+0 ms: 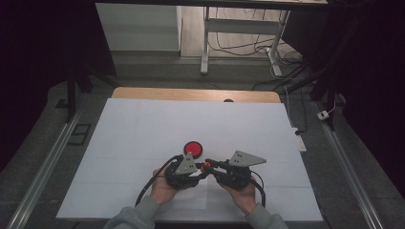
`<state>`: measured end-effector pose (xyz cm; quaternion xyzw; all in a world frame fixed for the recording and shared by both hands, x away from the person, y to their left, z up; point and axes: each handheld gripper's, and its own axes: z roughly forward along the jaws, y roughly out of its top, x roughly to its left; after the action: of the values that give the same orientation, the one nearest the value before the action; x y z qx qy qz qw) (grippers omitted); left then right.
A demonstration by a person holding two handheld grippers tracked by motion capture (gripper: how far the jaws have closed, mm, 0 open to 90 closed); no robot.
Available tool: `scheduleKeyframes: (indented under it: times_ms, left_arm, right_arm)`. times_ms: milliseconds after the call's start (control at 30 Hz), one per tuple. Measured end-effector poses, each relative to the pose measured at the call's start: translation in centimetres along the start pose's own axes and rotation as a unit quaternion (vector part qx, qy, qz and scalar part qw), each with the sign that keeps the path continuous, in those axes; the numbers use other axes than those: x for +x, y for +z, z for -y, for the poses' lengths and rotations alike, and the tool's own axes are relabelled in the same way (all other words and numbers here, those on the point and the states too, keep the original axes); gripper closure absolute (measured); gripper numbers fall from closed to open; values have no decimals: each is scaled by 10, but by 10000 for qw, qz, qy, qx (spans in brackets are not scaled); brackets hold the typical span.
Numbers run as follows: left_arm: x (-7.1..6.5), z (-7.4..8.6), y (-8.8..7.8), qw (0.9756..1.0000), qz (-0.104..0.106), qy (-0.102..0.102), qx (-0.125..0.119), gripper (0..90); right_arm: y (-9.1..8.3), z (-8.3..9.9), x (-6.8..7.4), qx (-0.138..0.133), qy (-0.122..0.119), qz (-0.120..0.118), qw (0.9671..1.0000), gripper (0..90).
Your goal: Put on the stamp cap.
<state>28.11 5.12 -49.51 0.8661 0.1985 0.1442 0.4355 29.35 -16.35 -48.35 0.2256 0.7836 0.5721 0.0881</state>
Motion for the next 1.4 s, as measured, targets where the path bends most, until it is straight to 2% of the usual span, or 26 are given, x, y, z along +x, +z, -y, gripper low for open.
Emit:
scheduleKeyframes:
  times_ms: [467, 633, 733, 1000, 1400]
  left_arm:
    - [1, 2, 2, 10000, 45, 3, 66, 653]
    - [3, 2, 1, 10000, 74, -7, -18, 653]
    - [2, 3, 2, 10000, 42, 54, -32, 651]
    - [2, 4, 2, 9999, 55, 20, -146, 649]
    - [4, 4, 2, 9998, 117, -15, -155, 642]
  right_arm:
    - [3, 5, 0, 23, -16, 13, 10000, 740]
    - [2, 4, 0, -16, -1, -9, 10000, 739]
    - [2, 3, -1, 2, -5, -22, 10000, 738]
    - [0, 1, -1, 30, -35, 11, 10000, 736]
    - [0, 0, -1, 9, -47, 7, 10000, 736]
